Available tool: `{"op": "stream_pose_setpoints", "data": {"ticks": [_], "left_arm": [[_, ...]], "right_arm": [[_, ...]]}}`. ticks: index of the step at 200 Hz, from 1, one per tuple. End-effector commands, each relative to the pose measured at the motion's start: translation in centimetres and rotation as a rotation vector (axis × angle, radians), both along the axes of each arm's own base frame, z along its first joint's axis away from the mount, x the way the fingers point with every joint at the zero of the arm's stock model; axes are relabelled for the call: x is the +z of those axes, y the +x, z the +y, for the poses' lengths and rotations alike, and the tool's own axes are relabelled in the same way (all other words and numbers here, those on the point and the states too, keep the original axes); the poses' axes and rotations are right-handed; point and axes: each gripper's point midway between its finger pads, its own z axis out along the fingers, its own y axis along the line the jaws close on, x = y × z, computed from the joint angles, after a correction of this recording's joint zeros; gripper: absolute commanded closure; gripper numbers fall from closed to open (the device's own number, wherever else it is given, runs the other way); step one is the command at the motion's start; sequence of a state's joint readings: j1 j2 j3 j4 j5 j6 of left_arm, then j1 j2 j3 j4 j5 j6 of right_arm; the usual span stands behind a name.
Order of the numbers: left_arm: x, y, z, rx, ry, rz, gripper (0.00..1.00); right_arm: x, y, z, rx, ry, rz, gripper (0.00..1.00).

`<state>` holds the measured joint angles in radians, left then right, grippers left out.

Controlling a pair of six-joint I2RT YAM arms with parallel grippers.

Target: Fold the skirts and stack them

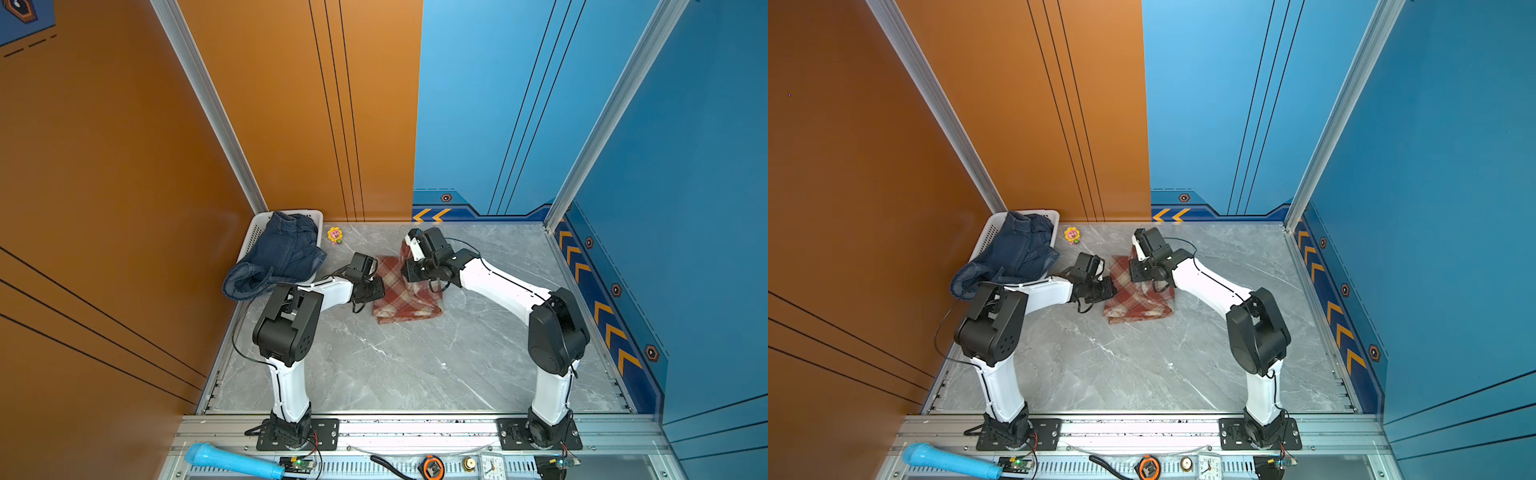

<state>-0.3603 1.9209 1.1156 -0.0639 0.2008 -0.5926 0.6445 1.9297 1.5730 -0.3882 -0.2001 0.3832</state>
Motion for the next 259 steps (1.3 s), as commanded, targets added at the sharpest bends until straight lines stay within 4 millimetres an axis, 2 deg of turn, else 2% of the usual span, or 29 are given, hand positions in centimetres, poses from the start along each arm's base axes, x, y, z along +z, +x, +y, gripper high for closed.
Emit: {"op": "stream_pose_setpoints", "data": {"ticks": [1,14,29,42,44,49,67,95,132,167,208,228,229,233,259], "left_arm": [[-4.9,-4.3,1.0,0.004,0.027,0.187,0.73],[-4.9,-4.3,1.0,0.007,0.019,0.185,0.73],[-4.9,-4.2,0.7,0.007,0.004,0.182,0.73],[-5.0,-4.1,0.5,0.009,-0.007,0.184,0.73],[-5.6,-4.9,0.8,0.01,-0.001,0.203,0.73],[-5.8,-5.2,0.7,0.01,-0.002,0.21,0.73],[-5.8,-5.3,0.0,-0.004,-0.009,0.209,0.74],[-5.8,-5.8,-1.6,-0.028,-0.025,0.213,0.74],[-5.0,-6.2,-2.6,-0.03,-0.069,0.197,0.7],[-3.5,-6.0,-2.7,-0.001,-0.185,0.159,0.69],[-3.1,-5.5,-2.9,0.034,-0.323,0.153,0.81],[-3.5,-5.5,-2.6,0.049,-0.334,0.156,0.87],[-3.5,-5.5,-2.6,0.05,-0.334,0.157,0.87],[-3.6,-5.5,-2.5,0.052,-0.335,0.157,0.88],[-4.0,-5.5,-2.2,0.063,-0.344,0.159,0.94]], "right_arm": [[1.6,1.1,0.0,-0.044,0.101,0.026,0.38],[2.4,1.8,-1.5,-0.089,0.119,0.008,0.28],[3.2,2.5,-3.9,-0.155,0.115,-0.017,0.23],[3.7,3.0,-5.9,-0.206,0.112,-0.03,0.23],[3.7,3.0,-6.2,-0.213,0.11,-0.03,0.23],[3.8,3.1,-6.8,-0.229,0.109,-0.031,0.23],[3.4,3.3,-9.0,-0.279,0.088,-0.031,0.23],[2.4,3.0,-10.8,-0.322,-0.017,-0.031,0.24],[0.8,2.3,-10.0,-0.296,-0.188,-0.04,0.26],[-1.1,1.8,-7.1,-0.236,-0.262,-0.037,0.29],[-4.0,1.4,-3.7,-0.176,-0.312,-0.016,0.31],[-4.5,1.7,-3.0,-0.175,-0.336,-0.022,0.31],[-4.4,1.3,-2.4,-0.161,-0.335,-0.026,0.31],[-5.6,0.8,-1.7,-0.142,-0.358,-0.013,0.31],[-7.4,0.8,-1.0,-0.133,-0.415,-0.007,0.31]]}}
